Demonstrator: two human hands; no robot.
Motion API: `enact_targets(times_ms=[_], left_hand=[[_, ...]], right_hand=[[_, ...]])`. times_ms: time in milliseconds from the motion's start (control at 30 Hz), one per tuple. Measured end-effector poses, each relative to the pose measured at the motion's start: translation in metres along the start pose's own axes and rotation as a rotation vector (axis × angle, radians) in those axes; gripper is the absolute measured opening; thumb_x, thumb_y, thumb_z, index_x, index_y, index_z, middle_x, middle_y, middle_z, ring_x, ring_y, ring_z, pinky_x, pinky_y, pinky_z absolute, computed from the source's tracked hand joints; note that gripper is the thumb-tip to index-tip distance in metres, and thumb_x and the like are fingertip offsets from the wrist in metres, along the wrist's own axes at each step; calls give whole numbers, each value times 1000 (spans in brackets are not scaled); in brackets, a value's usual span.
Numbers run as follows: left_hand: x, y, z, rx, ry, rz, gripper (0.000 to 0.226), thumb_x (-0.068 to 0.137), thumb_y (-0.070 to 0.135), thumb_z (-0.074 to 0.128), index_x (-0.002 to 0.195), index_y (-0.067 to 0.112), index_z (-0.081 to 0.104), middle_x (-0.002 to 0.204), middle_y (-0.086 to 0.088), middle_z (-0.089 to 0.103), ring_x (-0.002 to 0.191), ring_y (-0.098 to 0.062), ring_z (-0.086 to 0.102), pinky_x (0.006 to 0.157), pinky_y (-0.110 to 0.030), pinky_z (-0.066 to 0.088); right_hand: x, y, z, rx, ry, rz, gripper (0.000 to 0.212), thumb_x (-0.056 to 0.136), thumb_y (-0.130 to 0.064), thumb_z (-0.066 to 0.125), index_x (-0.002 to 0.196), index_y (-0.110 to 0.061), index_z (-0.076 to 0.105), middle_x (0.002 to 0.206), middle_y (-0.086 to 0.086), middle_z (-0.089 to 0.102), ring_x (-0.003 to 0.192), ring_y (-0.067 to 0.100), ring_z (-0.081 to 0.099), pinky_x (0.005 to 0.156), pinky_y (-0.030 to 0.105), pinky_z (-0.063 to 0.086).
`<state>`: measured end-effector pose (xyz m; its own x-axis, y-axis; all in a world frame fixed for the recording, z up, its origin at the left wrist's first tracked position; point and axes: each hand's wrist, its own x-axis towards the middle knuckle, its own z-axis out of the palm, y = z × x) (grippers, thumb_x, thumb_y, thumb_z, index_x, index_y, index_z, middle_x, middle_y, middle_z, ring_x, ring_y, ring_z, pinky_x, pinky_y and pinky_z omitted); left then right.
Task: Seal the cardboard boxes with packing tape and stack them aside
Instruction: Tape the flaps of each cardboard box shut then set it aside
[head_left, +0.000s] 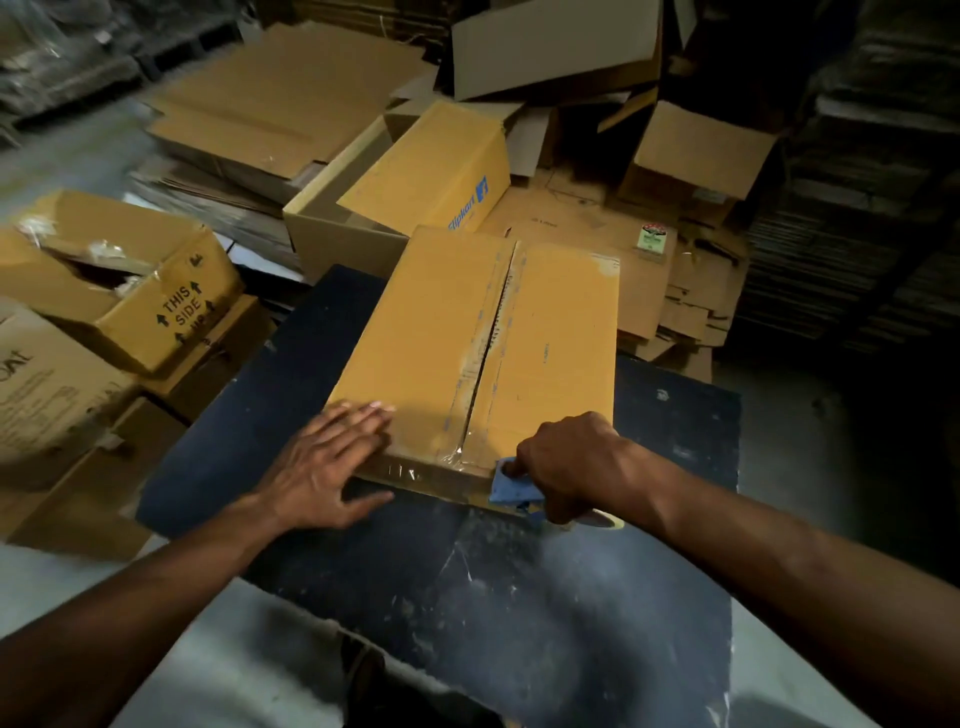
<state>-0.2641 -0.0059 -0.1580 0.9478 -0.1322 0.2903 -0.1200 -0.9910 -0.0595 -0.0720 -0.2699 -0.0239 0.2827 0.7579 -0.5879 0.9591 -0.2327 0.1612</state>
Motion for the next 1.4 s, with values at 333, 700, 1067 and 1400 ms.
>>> enact_targets(times_ms=[333,700,1067,1400], left_hand=[[41,122,46,-65,-145,-27,100,95,74,49,161,3,25,168,-15,27,156,-28,25,120,-50,36],[41,127,49,-106,-68,-66,94,91,71,56,158,7,40,166,-10,35,155,-23,30,120,-48,35],[92,198,50,-81,-187,39,98,89,68,45,161,5,22,169,-16,21,157,-27,20,127,-42,13],[88,193,51,-188,-57,47,94,82,59,66,156,5,42,164,-12,38,152,-25,35,119,-45,36]], right_hand=[[-3,6,6,34,-1,29,50,90,-33,69,139,-28,59,108,2,69,80,25,61,62,34,47],[-68,61,51,62,-106,56,76,92,-30,71,156,-45,32,124,0,64,109,22,63,84,38,58],[-67,56,63,65,-76,70,77,87,-32,77,154,-41,39,122,3,67,108,26,66,86,43,58],[-106,88,91,145,-95,160,100,80,-26,86,157,-46,26,132,0,62,113,22,62,88,40,57]])
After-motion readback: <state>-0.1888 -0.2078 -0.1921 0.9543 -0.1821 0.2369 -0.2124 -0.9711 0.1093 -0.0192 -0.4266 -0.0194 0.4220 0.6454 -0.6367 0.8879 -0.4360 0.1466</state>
